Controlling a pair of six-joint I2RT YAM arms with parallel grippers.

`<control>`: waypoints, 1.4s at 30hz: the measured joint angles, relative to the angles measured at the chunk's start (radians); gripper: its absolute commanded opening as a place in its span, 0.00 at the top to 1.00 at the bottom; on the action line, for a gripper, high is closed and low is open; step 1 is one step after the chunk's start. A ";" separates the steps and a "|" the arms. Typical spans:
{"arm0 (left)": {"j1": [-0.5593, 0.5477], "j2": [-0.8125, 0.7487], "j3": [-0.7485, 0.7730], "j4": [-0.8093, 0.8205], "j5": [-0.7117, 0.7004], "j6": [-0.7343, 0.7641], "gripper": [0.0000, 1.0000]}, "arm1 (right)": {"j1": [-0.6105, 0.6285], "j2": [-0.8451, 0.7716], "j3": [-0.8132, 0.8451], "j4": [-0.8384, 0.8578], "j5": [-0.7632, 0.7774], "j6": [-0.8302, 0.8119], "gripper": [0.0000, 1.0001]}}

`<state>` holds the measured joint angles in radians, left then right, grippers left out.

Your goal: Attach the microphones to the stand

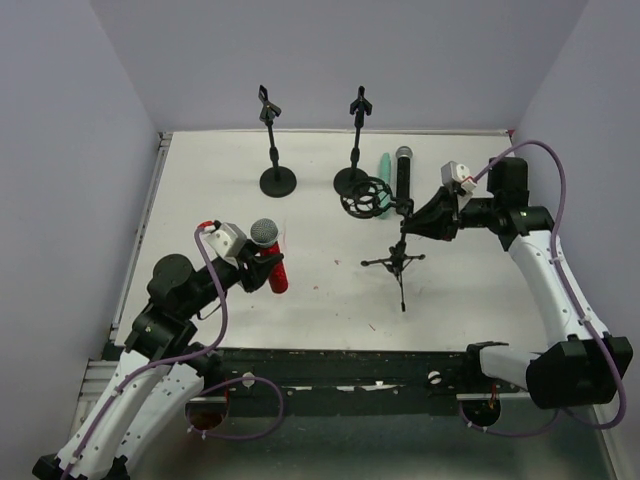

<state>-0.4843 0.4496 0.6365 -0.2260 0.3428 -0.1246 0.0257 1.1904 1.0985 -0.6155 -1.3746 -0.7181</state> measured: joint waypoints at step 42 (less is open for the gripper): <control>-0.008 0.667 0.721 0.253 0.216 -0.413 1.00 | 0.097 -0.012 -0.251 0.124 0.090 -0.049 0.32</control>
<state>-0.4923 1.1168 1.3575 0.0269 0.5583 -0.5373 0.1223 1.1782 0.8478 -0.4915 -1.2850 -0.7673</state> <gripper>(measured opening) 0.490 0.680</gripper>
